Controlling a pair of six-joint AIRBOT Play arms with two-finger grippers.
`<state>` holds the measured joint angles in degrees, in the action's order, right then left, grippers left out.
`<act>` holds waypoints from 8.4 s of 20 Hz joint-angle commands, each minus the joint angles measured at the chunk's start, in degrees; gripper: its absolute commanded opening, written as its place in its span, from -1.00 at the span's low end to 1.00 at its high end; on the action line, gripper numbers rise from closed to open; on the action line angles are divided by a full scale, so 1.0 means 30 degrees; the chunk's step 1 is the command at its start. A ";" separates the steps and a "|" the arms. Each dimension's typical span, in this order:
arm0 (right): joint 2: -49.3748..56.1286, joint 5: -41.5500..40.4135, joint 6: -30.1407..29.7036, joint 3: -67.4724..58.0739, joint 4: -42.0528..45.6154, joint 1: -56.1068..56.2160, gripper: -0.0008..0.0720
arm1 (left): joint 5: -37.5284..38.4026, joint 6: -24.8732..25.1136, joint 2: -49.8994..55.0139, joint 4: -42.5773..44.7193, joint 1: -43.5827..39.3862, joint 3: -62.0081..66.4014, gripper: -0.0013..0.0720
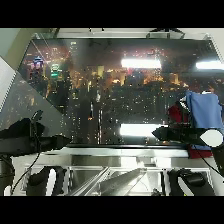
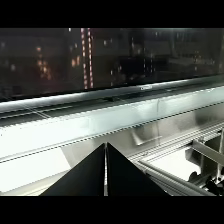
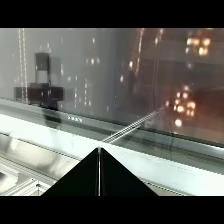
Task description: Fold the shirts.
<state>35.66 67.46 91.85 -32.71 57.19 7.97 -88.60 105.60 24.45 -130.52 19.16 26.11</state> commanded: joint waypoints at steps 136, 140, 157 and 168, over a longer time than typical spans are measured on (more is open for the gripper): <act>1.8782 -0.3548 -1.1169 -1.2036 -0.8349 -0.3147 -0.93 | 1.0557 0.1858 2.5689 0.4641 -0.9981 2.6913 -0.91; 1.9387 -0.3679 -1.1176 -1.2342 -0.8240 -0.3767 -0.66 | 0.7679 0.2455 2.5857 0.4721 -0.9362 2.8822 0.91; 2.0677 0.0750 -1.3850 -1.6458 -0.0940 -0.4728 0.76 | 0.3432 -0.3723 1.2065 0.4561 -0.4503 0.1996 0.90; 2.1755 -0.2200 -1.3843 -1.6466 0.0452 -0.3453 0.76 | 0.9632 -0.1494 1.1744 0.4641 0.2922 0.3694 0.90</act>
<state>100.71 62.08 50.43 -82.04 57.69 -2.66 -62.81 97.54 57.04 -116.60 21.58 33.39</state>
